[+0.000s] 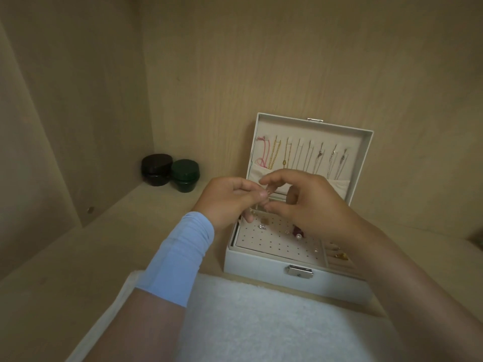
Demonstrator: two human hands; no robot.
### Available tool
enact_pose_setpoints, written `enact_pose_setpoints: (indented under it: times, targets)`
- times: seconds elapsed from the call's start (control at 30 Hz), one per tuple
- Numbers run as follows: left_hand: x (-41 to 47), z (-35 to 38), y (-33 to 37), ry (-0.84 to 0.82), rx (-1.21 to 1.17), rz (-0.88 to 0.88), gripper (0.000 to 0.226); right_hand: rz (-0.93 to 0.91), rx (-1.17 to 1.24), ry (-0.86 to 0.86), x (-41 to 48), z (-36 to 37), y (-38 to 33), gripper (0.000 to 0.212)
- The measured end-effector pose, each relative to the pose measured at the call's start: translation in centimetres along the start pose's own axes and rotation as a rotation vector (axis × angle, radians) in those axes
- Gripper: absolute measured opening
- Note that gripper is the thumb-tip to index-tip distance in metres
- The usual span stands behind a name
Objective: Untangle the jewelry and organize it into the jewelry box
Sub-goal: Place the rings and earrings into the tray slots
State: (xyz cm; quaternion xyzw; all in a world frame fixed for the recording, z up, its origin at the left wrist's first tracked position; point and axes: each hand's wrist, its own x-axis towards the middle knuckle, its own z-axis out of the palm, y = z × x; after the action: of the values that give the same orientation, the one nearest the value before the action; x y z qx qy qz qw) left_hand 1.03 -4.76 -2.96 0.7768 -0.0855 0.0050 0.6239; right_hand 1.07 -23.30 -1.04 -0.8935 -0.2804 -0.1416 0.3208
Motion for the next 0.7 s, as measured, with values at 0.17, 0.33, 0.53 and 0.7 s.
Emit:
enact_pose_setpoints:
  times: [0.17,0.33,0.53,0.7]
  targets:
    - [0.0,0.6,-0.1,0.018,-0.014,-0.018,0.013,0.017,0.102,0.086,-0.4,0.0,-0.1,0.018]
    - [0.2,0.9,-0.7,0.034,0.255,0.109,0.012,0.099,0.010,0.073,-0.6,-0.1,1.3,0.009]
    - [-0.1,0.9,-0.8,0.022,0.663,0.193,0.008,0.246,-0.011,0.009,-0.8,0.3,1.8,0.005]
    - [0.0,1.6,-0.2,0.064,0.163,0.113,0.017,0.260,0.362,0.171,-0.3,0.0,0.8,0.004]
